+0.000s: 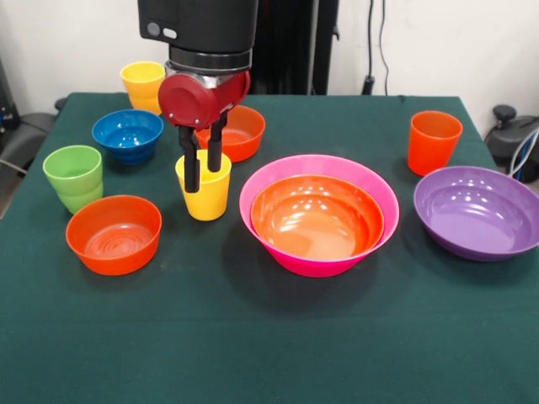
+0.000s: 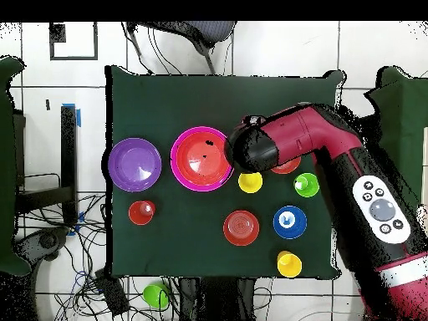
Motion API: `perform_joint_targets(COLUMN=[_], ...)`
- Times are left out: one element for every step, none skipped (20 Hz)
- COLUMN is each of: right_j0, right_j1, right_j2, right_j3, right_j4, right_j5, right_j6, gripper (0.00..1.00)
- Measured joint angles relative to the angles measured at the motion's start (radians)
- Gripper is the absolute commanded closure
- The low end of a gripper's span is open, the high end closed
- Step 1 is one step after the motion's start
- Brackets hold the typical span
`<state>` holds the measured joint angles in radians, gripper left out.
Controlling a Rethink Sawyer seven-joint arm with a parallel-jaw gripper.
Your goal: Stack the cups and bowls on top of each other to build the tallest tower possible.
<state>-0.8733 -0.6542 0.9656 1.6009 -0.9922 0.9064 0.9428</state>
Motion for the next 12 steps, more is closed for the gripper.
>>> perform_joint_targets(right_j0=[0.003,0.005,0.007,0.008,0.012,0.013,0.015,0.017,0.020,0.024,0.028,0.031], right_j1=[0.003,0.005,0.007,0.009,0.016,0.017,0.018,0.020,0.020,0.021,0.021,0.021], right_j2=[-0.004,-0.008,-0.010,-0.013,-0.023,-0.026,-0.030,-0.034,-0.041,-0.049,-0.057,-0.062], right_j3=[0.000,-0.001,-0.001,-0.001,-0.001,-0.001,-0.001,-0.001,-0.001,-0.001,-0.001,-0.001], right_j4=[-0.005,-0.010,-0.012,-0.015,-0.026,-0.030,-0.034,-0.038,-0.044,-0.048,-0.052,-0.055], right_j5=[0.000,0.000,0.000,0.000,0.000,0.000,0.000,0.000,0.000,0.000,0.000,0.000], right_j6=[-0.008,-0.016,-0.020,-0.025,-0.037,-0.041,-0.047,-0.052,-0.057,-0.059,-0.060,-0.060], gripper=[0.00,0.00,0.00,0.00,0.00,0.00,0.00,0.00,0.00,0.00,0.00,0.00])
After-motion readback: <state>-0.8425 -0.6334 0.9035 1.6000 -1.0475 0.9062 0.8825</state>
